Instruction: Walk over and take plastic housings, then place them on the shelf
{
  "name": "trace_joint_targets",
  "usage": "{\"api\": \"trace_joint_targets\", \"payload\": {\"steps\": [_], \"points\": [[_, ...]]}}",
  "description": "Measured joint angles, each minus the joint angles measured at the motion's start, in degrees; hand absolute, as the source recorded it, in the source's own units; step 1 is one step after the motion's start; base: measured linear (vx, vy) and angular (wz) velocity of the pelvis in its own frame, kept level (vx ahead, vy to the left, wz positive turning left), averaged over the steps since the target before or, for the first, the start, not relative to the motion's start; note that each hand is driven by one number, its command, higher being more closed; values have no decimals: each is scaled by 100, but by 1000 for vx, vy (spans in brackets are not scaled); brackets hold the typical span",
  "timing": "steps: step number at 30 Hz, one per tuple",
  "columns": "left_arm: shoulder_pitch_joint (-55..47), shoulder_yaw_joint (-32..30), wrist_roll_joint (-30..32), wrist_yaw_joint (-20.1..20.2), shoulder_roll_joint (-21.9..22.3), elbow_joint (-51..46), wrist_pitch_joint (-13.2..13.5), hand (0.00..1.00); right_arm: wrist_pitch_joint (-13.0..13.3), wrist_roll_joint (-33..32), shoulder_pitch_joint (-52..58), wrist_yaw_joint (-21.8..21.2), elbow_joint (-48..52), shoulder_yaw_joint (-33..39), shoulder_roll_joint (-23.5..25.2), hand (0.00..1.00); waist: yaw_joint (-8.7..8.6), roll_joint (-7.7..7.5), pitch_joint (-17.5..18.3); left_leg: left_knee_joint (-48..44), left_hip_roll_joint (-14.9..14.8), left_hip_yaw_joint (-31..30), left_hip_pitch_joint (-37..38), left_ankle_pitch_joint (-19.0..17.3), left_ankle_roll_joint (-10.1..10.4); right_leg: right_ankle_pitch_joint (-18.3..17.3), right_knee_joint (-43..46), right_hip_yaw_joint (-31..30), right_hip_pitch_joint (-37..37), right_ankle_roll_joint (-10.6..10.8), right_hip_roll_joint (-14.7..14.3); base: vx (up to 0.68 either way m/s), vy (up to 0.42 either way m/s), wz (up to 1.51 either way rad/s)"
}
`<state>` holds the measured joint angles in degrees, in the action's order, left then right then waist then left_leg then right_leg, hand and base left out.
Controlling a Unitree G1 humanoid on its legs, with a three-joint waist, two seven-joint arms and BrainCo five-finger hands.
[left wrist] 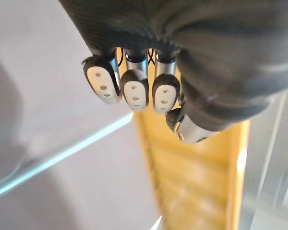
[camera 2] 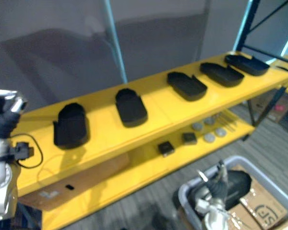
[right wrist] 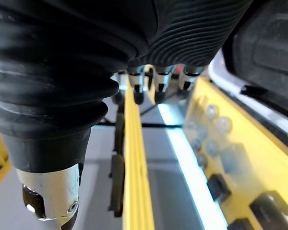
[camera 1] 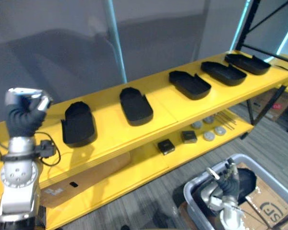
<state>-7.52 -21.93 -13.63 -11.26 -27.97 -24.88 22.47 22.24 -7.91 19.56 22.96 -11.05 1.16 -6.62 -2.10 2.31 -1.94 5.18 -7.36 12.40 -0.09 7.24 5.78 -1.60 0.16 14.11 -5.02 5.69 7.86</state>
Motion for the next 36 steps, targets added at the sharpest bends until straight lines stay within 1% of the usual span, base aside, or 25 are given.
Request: {"api": "trace_joint_targets", "payload": {"steps": [1,3,4,5,6,7,8,9,11,15,16,19,20,21,22,24,25,26,28,29,30,32,34,35,36], "points": [[-84,-64,0,-97,102,-40,80,0,2,35,-10,79,-32,14,37,0,9,-25,9,0,2,-15,-6,7,-8,-3,2,6,-2,-2,-1,26,-11,14],[-394,-354,0,-459,612,-85,277,0,18,76,-85,381,-411,167,215,0,130,-112,61,0,13,-41,-7,7,-8,-5,12,14,-15,-5,4,28,-8,4],[-478,-428,0,-552,738,-84,319,0,24,71,-88,475,-526,239,277,0,141,-130,72,0,17,-63,-14,8,-8,-5,19,23,-21,-4,6,22,-5,8],[-673,-566,-6,-728,982,-80,365,0,34,6,-153,626,-757,396,380,0,157,-141,79,0,26,-78,-21,10,-7,-5,22,41,-35,-4,12,16,-2,11],[-867,-694,-1,-919,1194,-69,373,0,43,-102,-191,744,-979,565,457,0,163,-148,83,0,32,-92,-21,10,-7,-5,20,85,-51,-4,18,12,1,12],[-941,-735,6,-1047,1285,-53,369,0,43,-160,-197,806,-1080,658,484,0,166,-148,82,0,35,-101,-21,10,-7,-5,19,112,-67,-4,20,1,0,15],[-1066,-781,9,-1278,1433,14,350,0,43,-305,-198,903,-1288,814,505,0,174,-145,77,0,44,-142,-12,10,-8,-13,10,158,-107,-4,25,-5,-2,13],[-1104,-846,15,-1350,1517,77,337,0,43,-350,-201,955,-1387,878,505,0,185,-141,77,0,45,-153,-10,10,-7,-19,13,164,-112,-4,24,-15,-2,11],[-1202,-1071,12,-1786,1758,512,299,0,35,-398,-210,1110,-1625,1120,500,0,242,-103,54,0,41,-235,-31,19,-3,-34,-2,205,-112,7,16,-35,-4,9],[-1274,-1183,3,-2193,1972,1249,285,0,32,-474,-209,1253,-1874,1301,496,0,266,-93,48,0,39,-323,-111,63,0,-47,-8,322,-110,15,7,-32,-1,16],[-1281,-1177,12,-2350,2013,1548,275,0,39,-473,-215,1305,-1910,1311,503,0,304,-113,40,0,43,-338,-107,45,4,-55,-5,328,-122,26,6,-12,0,9],[-1208,-1153,23,-2731,2007,2449,240,0,65,-467,-257,1348,-1990,1216,500,0,304,-186,-3,0,74,-409,-76,16,-14,-101,-3,441,-215,81,35,5,-1,13],[-1209,-1122,25,-2926,2009,2876,237,0,122,-467,-282,1351,-2000,1150,513,0,305,-179,-9,0,86,-407,-68,8,-22,-112,1,445,-222,93,49,29,8,5],[-1207,-1093,17,-3102,2012,3340,238,0,205,-466,-330,1365,-2011,1070,514,0,308,-216,-16,0,102,-402,-67,-1,-31,-118,1,445,-223,101,65,0,0,0],[-1206,-1080,17,-3195,2018,3578,237,0,254,-465,-365,1381,-2034,1042,520,0,308,-216,-15,0,111,-397,-65,-8,-39,-121,1,445,-223,104,74,38,15,-2],[-1213,-1064,10,-3473,2132,4328,233,0,406,-426,-488,1492,-2121,974,561,0,307,-342,-123,0,152,-380,26,-58,-44,-143,-3,442,-313,114,113,44,12,-1],[-1219,-1064,2,-3522,2165,4505,222,0,438,-366,-486,1528,-2121,971,580,0,307,-376,-117,0,162,-383,26,-70,-48,-153,2,442,-314,107,122,56,4,3],[-1231,-1055,-41,-3536,2189,4948,138,0,520,-231,-498,1607,-2116,961,609,0,310,-428,-121,0,181,-381,23,-93,-48,-165,5,440,-312,104,138,69,-1,2],[-1211,-1043,-232,-3517,2218,5590,63,0,646,-14,-543,1780,-2108,961,654,0,303,-464,-133,0,206,-365,22,-129,-52,-189,5,434,-307,121,165,78,-3,-1],[-1213,-1044,-242,-3441,2275,5927,4,0,690,221,-557,1957,-2073,958,670,0,301,-467,-133,0,224,-356,27,-158,-54,-213,14,431,-308,131,191,90,-9,-1],[-1214,-1044,-347,-3262,2341,6173,-36,0,712,473,-569,2133,-1968,960,688,0,299,-463,-135,-1,241,-349,36,-189,-53,-237,33,418,-313,143,210,95,-13,-1],[-1220,-1045,-407,-3079,2406,6314,-136,0,726,703,-573,2269,-1751,957,708,0,298,-458,-138,-1,245,-326,43,-214,-45,-248,50,397,-314,145,216,91,-21,-6],[-1247,-901,-459,-2544,2411,6669,-385,0,801,1108,-642,2333,-1280,926,699,0,301,-443,-180,-2,231,-243,120,-247,-18,-261,70,306,-325,135,215,103,-34,-17],[-1223,-796,-548,-2250,2407,6810,-478,0,860,1163,-655,2269,-1132,869,660,0,286,-444,-188,-2,231,-239,121,-263,-11,-263,70,306,-326,140,212,119,-42,-12],[-1175,-669,-681,-1965,2399,6938,-608,0,885,1156,-677,2070,-1054,815,621,0,280,-465,-217,-3,227,-230,123,-273,2,-268,69,300,-328,134,208,100,-33,-4]]}}
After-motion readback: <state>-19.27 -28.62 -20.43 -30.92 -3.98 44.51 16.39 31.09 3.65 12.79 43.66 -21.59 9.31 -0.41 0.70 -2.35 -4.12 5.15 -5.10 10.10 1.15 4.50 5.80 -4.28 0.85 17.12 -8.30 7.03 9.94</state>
